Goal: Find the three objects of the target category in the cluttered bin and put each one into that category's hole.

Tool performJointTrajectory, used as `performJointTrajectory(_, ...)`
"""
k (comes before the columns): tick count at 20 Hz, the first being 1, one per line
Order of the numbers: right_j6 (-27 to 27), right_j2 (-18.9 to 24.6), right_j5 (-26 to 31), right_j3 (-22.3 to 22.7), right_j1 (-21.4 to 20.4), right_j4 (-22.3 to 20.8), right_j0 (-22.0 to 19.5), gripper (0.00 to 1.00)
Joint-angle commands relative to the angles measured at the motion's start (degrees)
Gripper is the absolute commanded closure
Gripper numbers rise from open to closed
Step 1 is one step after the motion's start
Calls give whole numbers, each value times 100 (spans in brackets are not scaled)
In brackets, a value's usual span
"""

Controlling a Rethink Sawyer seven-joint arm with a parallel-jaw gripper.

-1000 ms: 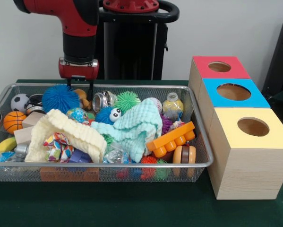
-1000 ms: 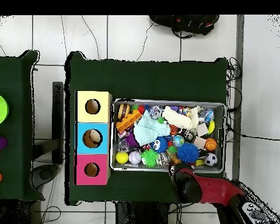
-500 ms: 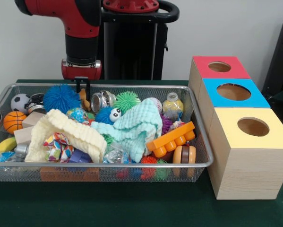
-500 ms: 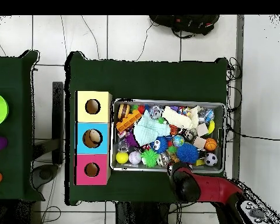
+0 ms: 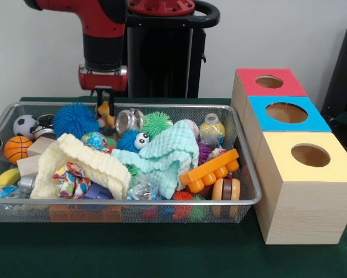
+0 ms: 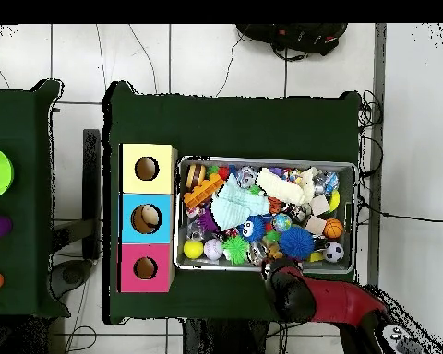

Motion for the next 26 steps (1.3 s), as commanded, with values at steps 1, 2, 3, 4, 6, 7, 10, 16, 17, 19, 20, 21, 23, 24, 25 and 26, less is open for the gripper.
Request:
performJointTrajectory(1,61,690,1292,969,-666,268,25,100)
performJointTrajectory(2,99,951,1310,1188,-1189,486,-16,100)
performJointTrajectory(3,118,1173,1419,1336,-1616,743,-40,100)
performJointTrajectory(4,134,1404,1441,1454,-1971,952,-91,100)
performJointTrajectory(6,240,1680,1532,1573,-2412,1370,-116,100)
performJointTrajectory(7,320,1697,1642,1562,-2519,1570,-53,100)
performJointTrajectory(10,655,1620,1744,1438,-2627,1978,205,100)
performJointTrajectory(16,1130,1239,1449,1207,-2469,2363,764,100)
performJointTrajectory(17,1161,1157,1436,1146,-2453,2409,865,100)
performJointTrajectory(19,1200,1044,1464,1053,-2424,2535,1036,100)
performJointTrajectory(20,1227,996,1457,1046,-2434,2599,1120,100)
performJointTrajectory(21,1267,903,1481,1008,-2445,2639,1239,100)
performJointTrajectory(23,1323,834,1456,1024,-2463,2772,1387,100)
performJointTrajectory(24,1344,804,1438,1029,-2467,2832,1460,100)
performJointTrajectory(25,1364,792,1381,1033,-2439,2895,1514,100)
performJointTrajectory(26,1402,827,1217,1080,-2325,2965,1558,100)
